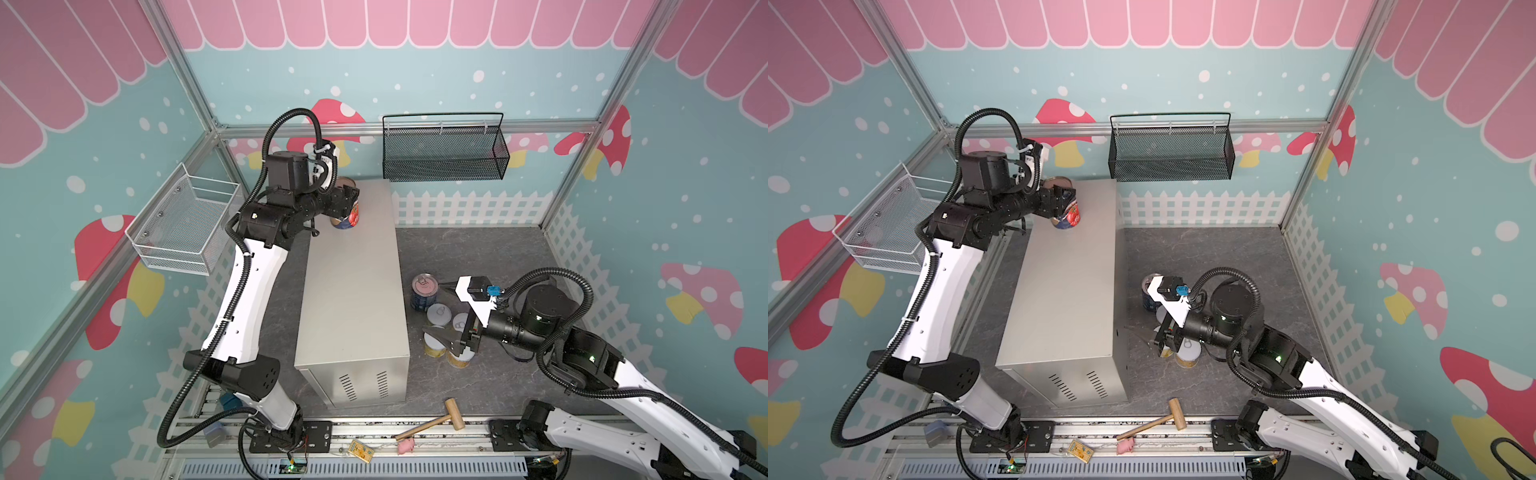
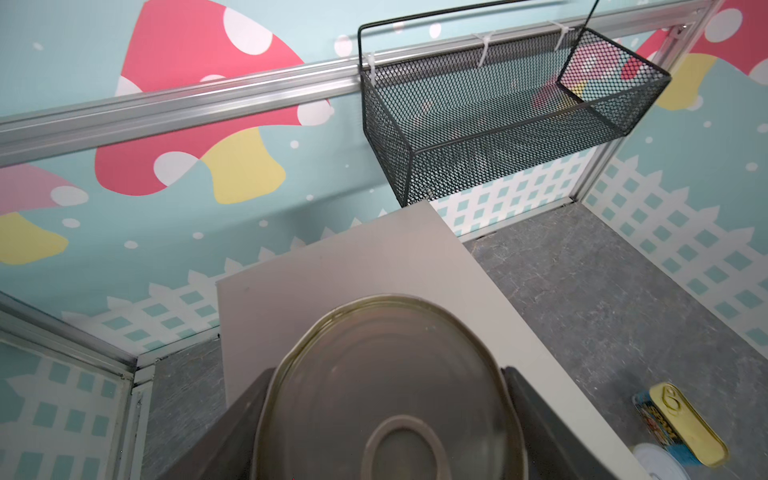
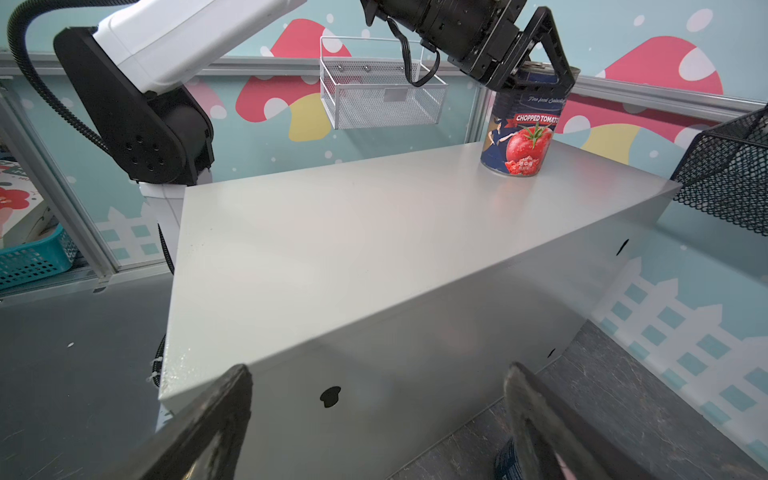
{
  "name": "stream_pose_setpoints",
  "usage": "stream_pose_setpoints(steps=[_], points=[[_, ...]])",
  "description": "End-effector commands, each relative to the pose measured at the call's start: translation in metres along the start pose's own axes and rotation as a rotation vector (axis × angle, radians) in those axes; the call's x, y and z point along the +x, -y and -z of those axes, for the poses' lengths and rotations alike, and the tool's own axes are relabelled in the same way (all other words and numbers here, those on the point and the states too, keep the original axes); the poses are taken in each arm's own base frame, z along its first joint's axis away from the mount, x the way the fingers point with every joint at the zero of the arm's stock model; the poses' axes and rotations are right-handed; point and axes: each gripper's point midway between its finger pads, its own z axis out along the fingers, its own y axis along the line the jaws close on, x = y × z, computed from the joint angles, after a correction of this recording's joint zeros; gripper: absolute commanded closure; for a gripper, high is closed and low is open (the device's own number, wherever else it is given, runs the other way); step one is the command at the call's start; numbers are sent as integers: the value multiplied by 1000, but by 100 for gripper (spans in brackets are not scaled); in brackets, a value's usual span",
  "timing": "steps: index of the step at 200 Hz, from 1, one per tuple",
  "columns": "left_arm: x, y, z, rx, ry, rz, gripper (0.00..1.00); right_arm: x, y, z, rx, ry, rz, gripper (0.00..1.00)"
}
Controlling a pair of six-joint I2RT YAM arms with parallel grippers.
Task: Place and organize the canned foods onto the counter
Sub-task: 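Lower the can onto the counter's far end with the left gripper while the right returns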
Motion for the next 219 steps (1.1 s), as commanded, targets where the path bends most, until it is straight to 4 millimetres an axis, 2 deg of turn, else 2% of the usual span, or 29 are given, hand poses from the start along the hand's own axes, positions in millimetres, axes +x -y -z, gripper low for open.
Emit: stream_pose_setpoints(steps=[1,33,70,108,169,190,204,206,219], points=[[-34,-8,-3,0,116,-25,36,12,4,1,35,-26,-34,4],[-32,-23,-23,-28,103,-17,36,20,8,-2,57,-49,-43,4],[-25,-37,-34,-58,85,-11,36,25,11,-7,67,-68,-41,4],[-20,-46,-34,-71,76,-4,36,23,12,-11,68,-70,-28,4],[-20,-48,-33,-54,81,2,34,22,14,-16,74,-70,-17,4],[-22,-47,-32,-33,90,10,24,23,15,-15,79,-72,-23,4],[-24,-43,-31,-6,98,15,8,24,16,-14,84,-74,-29,3],[-25,-42,-30,-3,100,16,2,24,16,-14,89,-74,-28,3],[-29,-38,-26,17,116,23,1,28,20,-14,112,-89,-39,3]])
